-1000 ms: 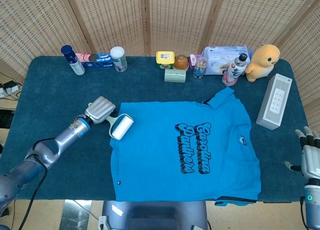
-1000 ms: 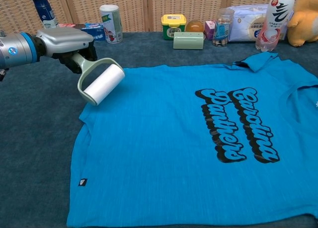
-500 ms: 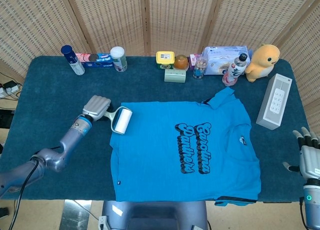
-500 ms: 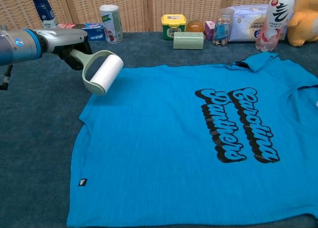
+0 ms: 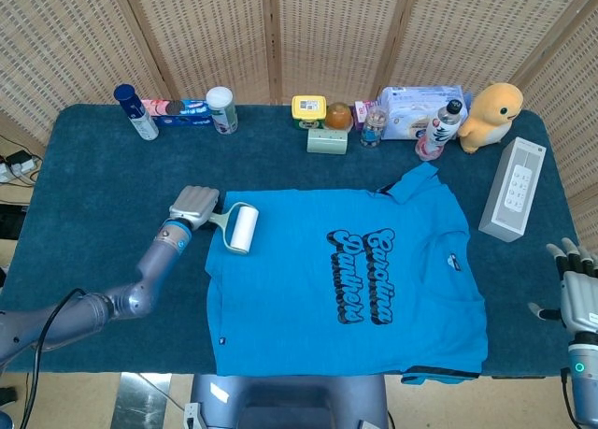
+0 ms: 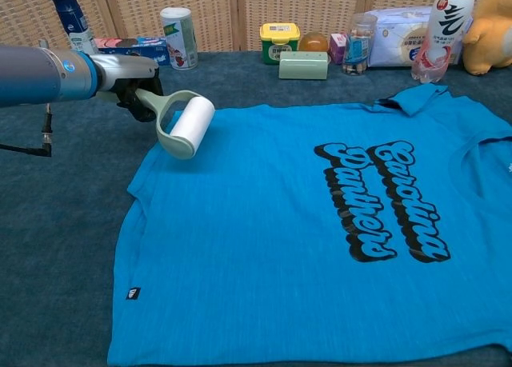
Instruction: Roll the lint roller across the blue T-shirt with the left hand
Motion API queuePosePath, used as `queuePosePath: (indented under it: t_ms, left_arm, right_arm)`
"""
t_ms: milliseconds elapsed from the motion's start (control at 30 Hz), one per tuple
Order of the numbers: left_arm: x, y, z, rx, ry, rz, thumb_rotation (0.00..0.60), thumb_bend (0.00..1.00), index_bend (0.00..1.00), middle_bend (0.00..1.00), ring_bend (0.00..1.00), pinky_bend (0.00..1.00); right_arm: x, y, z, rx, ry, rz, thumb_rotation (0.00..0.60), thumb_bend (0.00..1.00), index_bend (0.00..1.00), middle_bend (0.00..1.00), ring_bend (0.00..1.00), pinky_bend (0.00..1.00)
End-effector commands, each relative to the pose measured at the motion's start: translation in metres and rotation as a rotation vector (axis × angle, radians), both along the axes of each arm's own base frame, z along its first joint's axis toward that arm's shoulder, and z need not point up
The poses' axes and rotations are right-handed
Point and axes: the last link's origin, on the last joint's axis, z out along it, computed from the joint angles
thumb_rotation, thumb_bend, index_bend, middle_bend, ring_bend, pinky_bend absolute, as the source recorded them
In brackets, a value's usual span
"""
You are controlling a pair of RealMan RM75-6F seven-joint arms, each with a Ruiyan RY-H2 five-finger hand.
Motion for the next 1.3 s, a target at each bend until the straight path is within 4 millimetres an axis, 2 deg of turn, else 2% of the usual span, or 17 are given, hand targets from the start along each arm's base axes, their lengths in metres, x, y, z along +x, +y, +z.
queuePosePath:
  t_ms: [33, 367, 467, 767, 1300]
  left_arm:
    - [0.009, -0.003, -0.004, -0.003, 0.019, -0.011, 0.6, 0.77, 0.92, 0.86, 0.85, 1.0]
    - [0.021, -0.011, -0.01, 0.049, 0.105, -0.023, 0.6, 0.77, 0.92, 0.86, 0.85, 1.0]
    - [0.019, -0.013, -0.016, 0.07, 0.135, -0.011, 0.6, 0.77, 0.92, 0.86, 0.85, 1.0]
    - [0.015, -0.01, -0.026, 0.057, 0.144, 0.026, 0.6, 0.77, 0.92, 0.86, 0.85, 1.0]
    - [0.029, -0.01, -0.043, 0.032, 0.132, 0.029, 0.6, 0.77, 0.92, 0.86, 0.85, 1.0]
  right_arm:
    - [-0.001, 0.0, 0.001, -0.001, -0.002, -0.001, 0.6, 0.1, 0.13, 0.04, 0.01, 0.0]
    - [-0.003, -0.002, 0.003, 0.0, -0.027, -0.008, 0.6, 0.1, 0.13, 0.04, 0.01, 0.0]
    - [-0.006, -0.003, 0.004, 0.007, -0.056, -0.019, 0.6, 0.1, 0.13, 0.04, 0.01, 0.0]
    - [-0.009, -0.005, 0.005, 0.019, -0.079, -0.028, 0.6, 0.1, 0.13, 0.04, 0.01, 0.0]
    - [-0.009, -0.005, 0.005, 0.024, -0.085, -0.033, 0.6, 0.1, 0.13, 0.04, 0.01, 0.0]
